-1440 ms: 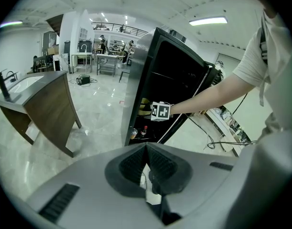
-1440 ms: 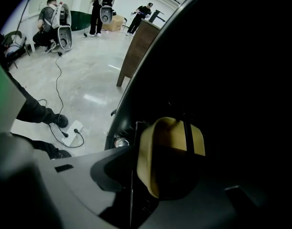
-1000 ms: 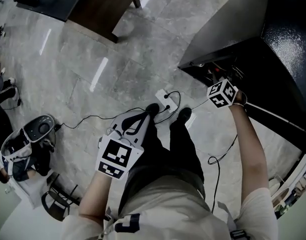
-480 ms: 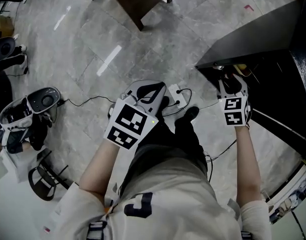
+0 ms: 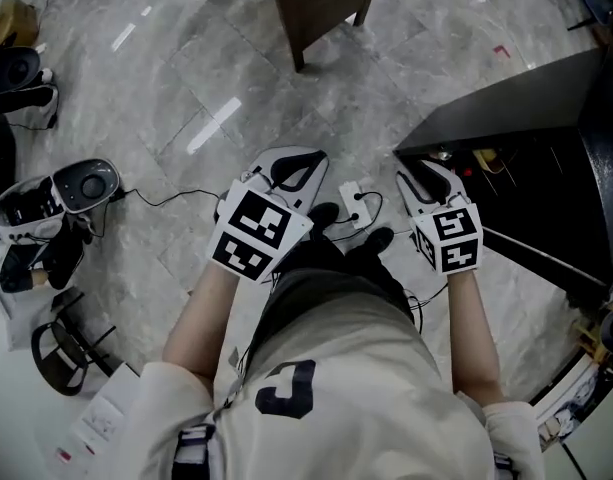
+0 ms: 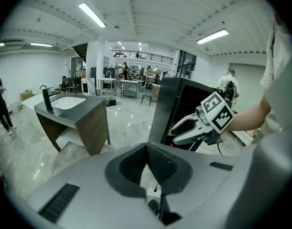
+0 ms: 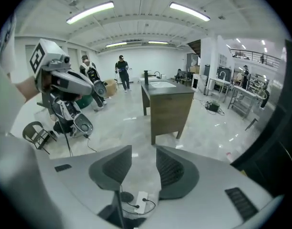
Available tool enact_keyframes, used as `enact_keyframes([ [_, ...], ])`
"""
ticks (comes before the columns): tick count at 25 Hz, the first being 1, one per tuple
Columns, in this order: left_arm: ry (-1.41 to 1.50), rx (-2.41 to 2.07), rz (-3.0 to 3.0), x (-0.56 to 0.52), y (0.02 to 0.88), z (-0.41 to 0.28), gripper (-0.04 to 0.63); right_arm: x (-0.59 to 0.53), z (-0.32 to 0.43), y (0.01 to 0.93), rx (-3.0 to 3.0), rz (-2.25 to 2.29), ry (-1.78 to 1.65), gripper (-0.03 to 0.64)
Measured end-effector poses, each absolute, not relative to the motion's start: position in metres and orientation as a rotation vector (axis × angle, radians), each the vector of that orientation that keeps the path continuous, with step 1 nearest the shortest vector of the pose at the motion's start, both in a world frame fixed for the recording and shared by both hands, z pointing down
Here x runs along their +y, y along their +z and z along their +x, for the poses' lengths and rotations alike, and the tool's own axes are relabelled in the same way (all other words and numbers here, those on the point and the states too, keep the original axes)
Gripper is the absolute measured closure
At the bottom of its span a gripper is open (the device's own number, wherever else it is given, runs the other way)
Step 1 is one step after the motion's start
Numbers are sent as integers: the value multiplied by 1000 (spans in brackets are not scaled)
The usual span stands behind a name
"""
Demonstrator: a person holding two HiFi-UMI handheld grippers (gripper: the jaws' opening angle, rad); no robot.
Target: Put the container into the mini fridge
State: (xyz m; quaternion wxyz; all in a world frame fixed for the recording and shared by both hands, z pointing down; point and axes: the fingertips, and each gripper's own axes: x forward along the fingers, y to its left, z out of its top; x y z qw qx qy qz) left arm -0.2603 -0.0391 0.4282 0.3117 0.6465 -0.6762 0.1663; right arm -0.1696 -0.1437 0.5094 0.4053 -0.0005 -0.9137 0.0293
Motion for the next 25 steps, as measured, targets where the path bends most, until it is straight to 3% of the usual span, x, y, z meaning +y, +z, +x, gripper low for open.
enact_keyframes([
  [7,416,-1806,1699,5,429,-279,540,-81,-220,464,-2409,-141,93,455],
  [9,414,-1803,1702,15,429,-279,540,-67,-223,453,-2433,-167,91,532],
  [12,419,-1826,1702,25,421,-277,540,-50,-221,435,-2476,-204,87,571],
  [25,393,-1913,1693,35,372,-180,540,-11,-121,373,-2639,-380,153,583],
])
